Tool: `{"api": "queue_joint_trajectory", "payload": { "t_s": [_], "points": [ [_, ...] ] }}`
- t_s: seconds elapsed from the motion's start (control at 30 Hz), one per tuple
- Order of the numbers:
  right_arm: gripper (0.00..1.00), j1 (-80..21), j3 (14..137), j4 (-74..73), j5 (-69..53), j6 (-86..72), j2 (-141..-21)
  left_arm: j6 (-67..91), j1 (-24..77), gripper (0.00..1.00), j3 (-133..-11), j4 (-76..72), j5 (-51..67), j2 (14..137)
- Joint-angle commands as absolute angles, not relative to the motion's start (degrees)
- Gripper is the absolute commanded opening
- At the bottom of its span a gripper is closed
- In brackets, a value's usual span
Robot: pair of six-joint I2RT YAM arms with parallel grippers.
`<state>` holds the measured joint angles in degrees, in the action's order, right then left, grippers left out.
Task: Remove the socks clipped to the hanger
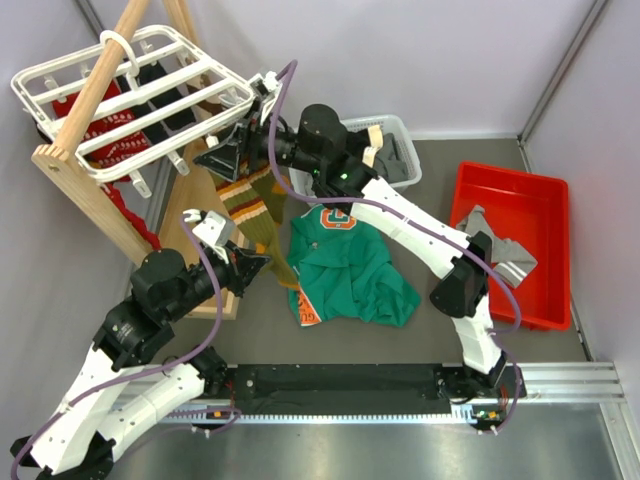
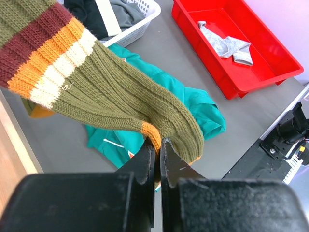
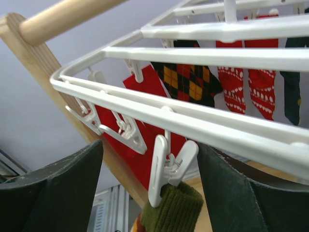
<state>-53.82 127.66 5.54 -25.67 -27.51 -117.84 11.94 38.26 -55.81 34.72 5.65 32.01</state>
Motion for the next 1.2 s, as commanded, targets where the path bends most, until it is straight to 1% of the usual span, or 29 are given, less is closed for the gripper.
{"api": "queue_joint_trajectory", "payload": {
  "t_s": [0.0,0.13,0.23,0.27,0.3,0.33,0.4,0.43,0.47,0.83,0.87,0.9,0.97,1.0,1.07,1.1,1.17],
  "points": [
    [0.77,-53.7,129.1,13.0,-27.9,-31.1,-116.7,11.7,38.3,0.0,-55.5,31.9,7.0,31.3],
    [0.77,-53.7,128.4,14.5,-28.0,-32.8,-116.0,11.5,38.3,0.0,-55.4,32.0,6.7,31.0],
    [0.66,-53.7,128.3,14.9,-28.0,-33.6,-116.1,11.3,38.3,0.0,-55.3,32.0,6.7,31.0],
    [0.54,-53.7,128.2,14.9,-27.8,-33.7,-115.9,11.3,38.3,0.0,-55.2,31.9,6.7,31.1],
    [0.44,-53.7,127.9,15.2,-27.5,-33.9,-115.8,11.3,38.3,0.0,-55.2,32.0,6.8,31.1],
    [0.27,-53.8,127.5,15.7,-26.9,-34.2,-115.7,11.3,38.3,0.0,-55.2,31.9,6.8,31.1],
    [0.13,-53.8,126.8,16.0,-26.5,-34.3,-115.7,11.4,38.3,0.0,-54.8,31.6,7.0,31.0],
    [0.01,-53.7,126.7,16.0,-26.4,-34.2,-115.6,11.4,38.3,0.0,-54.7,31.6,7.0,30.9],
    [0.0,-53.7,126.7,15.8,-26.5,-34.1,-115.6,11.4,38.3,0.0,-54.8,31.9,7.0,31.0],
    [0.01,-53.7,125.2,15.4,-26.6,-33.6,-114.3,13.2,38.3,0.0,-53.6,32.5,7.2,28.2],
    [0.06,-53.7,125.2,15.0,-26.6,-33.8,-114.0,13.4,38.3,0.0,-53.6,32.7,7.3,27.9],
    [0.21,-53.7,125.0,14.1,-26.4,-33.8,-113.4,13.4,38.3,0.0,-53.6,32.7,7.7,27.3],
    [0.35,-53.7,123.5,13.1,-25.9,-34.5,-112.2,13.5,38.3,0.0,-53.6,32.8,8.3,26.5],
    [0.47,-53.7,122.4,13.4,-26.4,-35.0,-111.3,13.5,38.3,0.0,-53.6,32.9,8.4,26.2],
    [0.55,-53.7,118.6,15.3,-26.9,-35.7,-108.2,13.5,38.3,0.0,-53.8,33.6,9.1,26.4],
    [0.61,-53.7,117.3,15.5,-27.2,-35.8,-107.1,13.5,38.3,0.0,-54.0,33.9,9.2,26.6],
    [0.67,-53.7,113.1,14.5,-27.6,-34.9,-103.5,14.1,38.3,0.0,-54.6,34.4,9.8,26.7]
  ]
}}
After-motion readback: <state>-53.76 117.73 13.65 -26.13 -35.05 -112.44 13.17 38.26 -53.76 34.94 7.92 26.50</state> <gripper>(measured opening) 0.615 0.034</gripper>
